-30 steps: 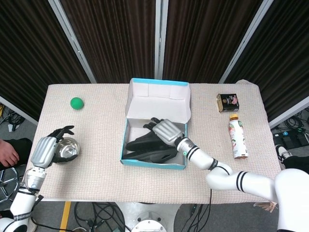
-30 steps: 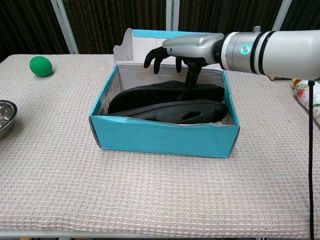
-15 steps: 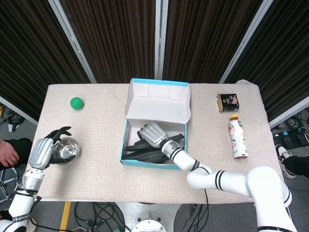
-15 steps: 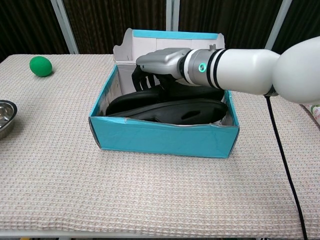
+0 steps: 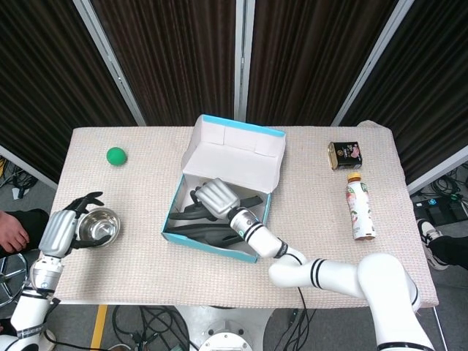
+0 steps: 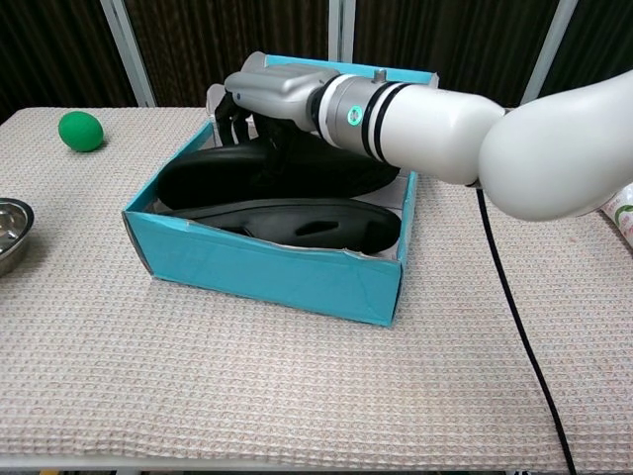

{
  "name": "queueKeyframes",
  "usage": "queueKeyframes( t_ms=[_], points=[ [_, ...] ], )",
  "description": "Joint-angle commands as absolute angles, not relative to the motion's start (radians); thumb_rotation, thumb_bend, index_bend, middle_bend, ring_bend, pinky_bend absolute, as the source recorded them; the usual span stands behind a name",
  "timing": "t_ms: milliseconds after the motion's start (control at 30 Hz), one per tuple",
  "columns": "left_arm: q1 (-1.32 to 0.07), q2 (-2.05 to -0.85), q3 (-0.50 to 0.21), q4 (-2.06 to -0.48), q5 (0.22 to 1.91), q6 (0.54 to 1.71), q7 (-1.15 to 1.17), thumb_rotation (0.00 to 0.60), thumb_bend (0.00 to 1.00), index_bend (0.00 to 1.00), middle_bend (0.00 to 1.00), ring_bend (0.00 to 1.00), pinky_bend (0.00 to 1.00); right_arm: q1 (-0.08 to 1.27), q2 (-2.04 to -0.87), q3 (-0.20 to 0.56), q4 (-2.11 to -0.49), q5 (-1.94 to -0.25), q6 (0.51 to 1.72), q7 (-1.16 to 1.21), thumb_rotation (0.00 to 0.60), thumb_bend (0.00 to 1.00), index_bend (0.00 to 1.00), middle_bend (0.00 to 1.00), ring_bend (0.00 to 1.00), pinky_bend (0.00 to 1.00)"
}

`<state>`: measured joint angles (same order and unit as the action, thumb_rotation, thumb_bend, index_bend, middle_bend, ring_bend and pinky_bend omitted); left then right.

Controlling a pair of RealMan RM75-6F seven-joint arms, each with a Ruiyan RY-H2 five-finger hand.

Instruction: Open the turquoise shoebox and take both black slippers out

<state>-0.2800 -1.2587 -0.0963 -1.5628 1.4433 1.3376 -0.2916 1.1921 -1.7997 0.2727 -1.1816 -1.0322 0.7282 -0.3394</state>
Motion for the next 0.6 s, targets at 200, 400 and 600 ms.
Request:
queueKeyframes(
  t_ms=[200,400,600],
  points=[
    [-0.305,-1.241,-0.098,-1.575,1.481,1.323,-0.279,0.6,0.0,0.18,0.31,0.23,0.38,1.066,-1.557,0.329,-1.463,-1.054,0.795,-0.18,0.6,0.39,0.68,0.54,0.47,0.79],
    [-0.365,-1.198,-0.107,-1.62,1.551,1.289,-0.216,0.6,0.0,0.18,0.31,0.23,0.38,0.892,-1.29,0.348,-1.679,-1.112,0.879,0.009,0.6,0.38,0.68,0.54,0.47,0.79],
    [-0.43,-1.173,-0.116,-1.675,1.587,1.231,-0.153,0.6,0.0,0.19,0.31,0.23,0.38,0.727,-1.086,0.322,-1.74,-1.084,0.865,0.235,0.6,0.38,0.66,0.52,0.46,0.76]
  ],
)
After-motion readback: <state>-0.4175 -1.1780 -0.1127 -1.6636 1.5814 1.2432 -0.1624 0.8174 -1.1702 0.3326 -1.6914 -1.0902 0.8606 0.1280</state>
